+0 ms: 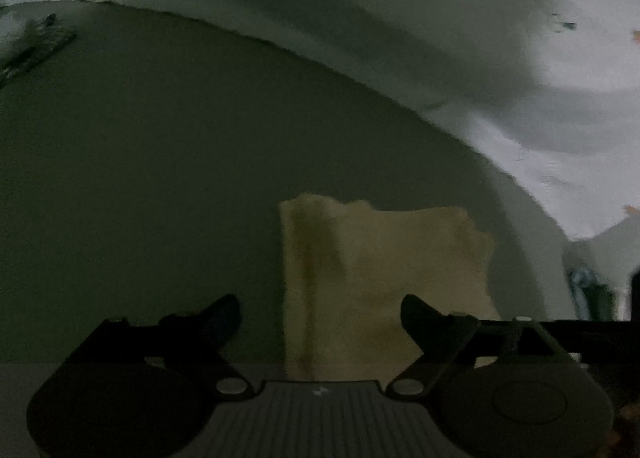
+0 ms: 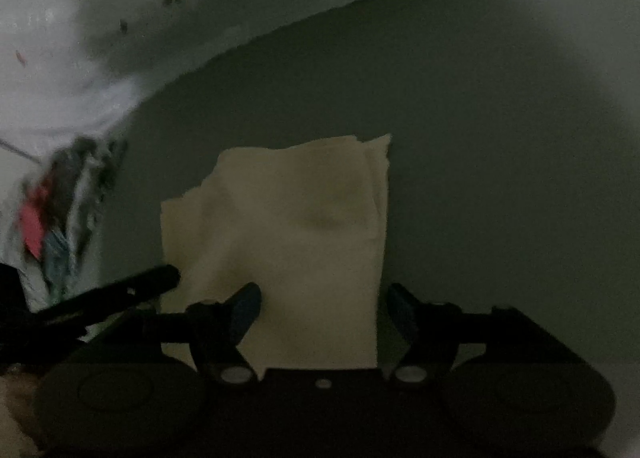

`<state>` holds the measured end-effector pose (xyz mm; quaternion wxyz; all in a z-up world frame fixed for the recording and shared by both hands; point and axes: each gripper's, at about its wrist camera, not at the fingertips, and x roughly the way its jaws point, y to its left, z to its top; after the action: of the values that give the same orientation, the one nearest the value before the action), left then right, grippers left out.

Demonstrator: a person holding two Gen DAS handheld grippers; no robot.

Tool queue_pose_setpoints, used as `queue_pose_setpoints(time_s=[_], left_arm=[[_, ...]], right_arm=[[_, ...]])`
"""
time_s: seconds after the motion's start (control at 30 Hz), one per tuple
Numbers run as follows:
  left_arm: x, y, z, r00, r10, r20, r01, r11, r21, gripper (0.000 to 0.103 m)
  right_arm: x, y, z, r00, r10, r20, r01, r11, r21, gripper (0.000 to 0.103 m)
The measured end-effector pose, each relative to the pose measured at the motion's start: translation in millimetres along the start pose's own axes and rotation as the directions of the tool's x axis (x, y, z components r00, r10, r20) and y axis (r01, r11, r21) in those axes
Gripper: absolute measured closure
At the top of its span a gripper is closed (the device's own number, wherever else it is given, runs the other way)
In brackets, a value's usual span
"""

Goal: Fold clothes

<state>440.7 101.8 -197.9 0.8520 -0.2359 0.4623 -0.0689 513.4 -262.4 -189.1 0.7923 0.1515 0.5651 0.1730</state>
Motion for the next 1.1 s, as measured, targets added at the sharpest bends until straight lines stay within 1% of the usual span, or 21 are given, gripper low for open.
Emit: queue_pose_setpoints(time_s=[0.1,0.13,0.17,0.2,0.23,0.27,0.3,0.33,0.37,0.4,0.43,0.5,0.57,0.67,0.8,0.87,0.9,1.0,1.1], left_arm=[[2,-2,-7,0.999,-0.039,0.026,0.04,0.999,-0.025,0.016],[2,-2,-11,0.998,-0.054,0.039,0.055,0.997,-0.046,0.023],[3,-1,-15,0.996,-0.071,0.052,0.075,0.994,-0.074,0.026],[3,-1,-19,0.994,-0.087,0.062,0.093,0.991,-0.098,0.035],[4,-1,-24,0.992,-0.103,0.072,0.111,0.986,-0.122,0.046],[4,-1,-28,0.991,-0.108,0.085,0.119,0.983,-0.142,0.049],[4,0,-33,0.99,-0.104,0.1,0.118,0.981,-0.156,0.057],[4,1,-36,0.988,-0.105,0.109,0.123,0.977,-0.171,0.067],[4,3,-37,0.987,-0.116,0.108,0.135,0.972,-0.194,0.073],[5,5,-38,0.986,-0.129,0.105,0.15,0.963,-0.222,0.075],[4,6,-39,0.985,-0.138,0.104,0.159,0.958,-0.239,0.076],[-3,1,-40,0.985,-0.134,0.105,0.153,0.965,-0.211,0.077],[-15,-6,-42,0.982,-0.144,0.12,0.164,0.97,-0.181,0.078],[-35,-14,-46,0.972,-0.18,0.153,0.203,0.967,-0.153,0.078],[-68,-30,-55,0.948,-0.253,0.194,0.273,0.958,-0.085,0.079],[-86,-40,-59,0.933,-0.295,0.206,0.31,0.95,-0.043,0.079],[-94,-44,-60,0.923,-0.321,0.211,0.334,0.942,-0.029,0.079],[-111,-59,-57,0.893,-0.395,0.217,0.401,0.916,0.02,0.079],[-128,-82,-51,0.857,-0.47,0.209,0.458,0.883,0.108,0.079]], right_arm=[[1,6,-1,1.0,-0.013,0.006,0.013,1.0,-0.003,0.021],[1,8,-1,1.0,-0.018,0.008,0.018,1.0,-0.004,0.021],[2,9,-1,1.0,-0.022,0.01,0.022,1.0,-0.005,0.024],[2,11,-3,1.0,-0.014,0.011,0.014,1.0,-0.009,0.029],[2,10,-5,1.0,-0.007,0.016,0.007,1.0,-0.006,0.03],[2,11,-7,1.0,-0.007,0.025,0.007,1.0,-0.006,0.033],[2,13,-9,0.999,-0.002,0.037,0.003,1.0,-0.015,0.035],[2,15,-11,0.999,0.003,0.049,-0.002,1.0,-0.026,0.038],[5,15,-11,0.998,0.03,0.048,-0.03,0.999,-0.014,0.052],[5,13,-12,0.997,0.055,0.047,-0.056,0.998,0.023,0.058],[6,11,-13,0.996,0.078,0.048,-0.081,0.995,0.063,0.06],[2,11,-17,0.994,0.093,0.059,-0.098,0.992,0.08,0.074],[-6,15,-24,0.992,0.099,0.084,-0.106,0.991,0.084,0.078],[-30,27,-39,0.982,0.092,0.164,-0.102,0.993,0.055,0.08],[-72,42,-62,0.96,0.082,0.268,-0.101,0.993,0.057,0.082],[-94,49,-74,0.943,0.068,0.326,-0.085,0.996,0.04,0.082],[-107,54,-80,0.931,0.057,0.36,-0.072,0.997,0.028,0.082],[-144,64,-95,0.891,0.023,0.453,-0.036,0.999,0.019,0.082],[-183,73,-109,0.849,-0.022,0.529,0.014,1.0,0.019,0.082]])
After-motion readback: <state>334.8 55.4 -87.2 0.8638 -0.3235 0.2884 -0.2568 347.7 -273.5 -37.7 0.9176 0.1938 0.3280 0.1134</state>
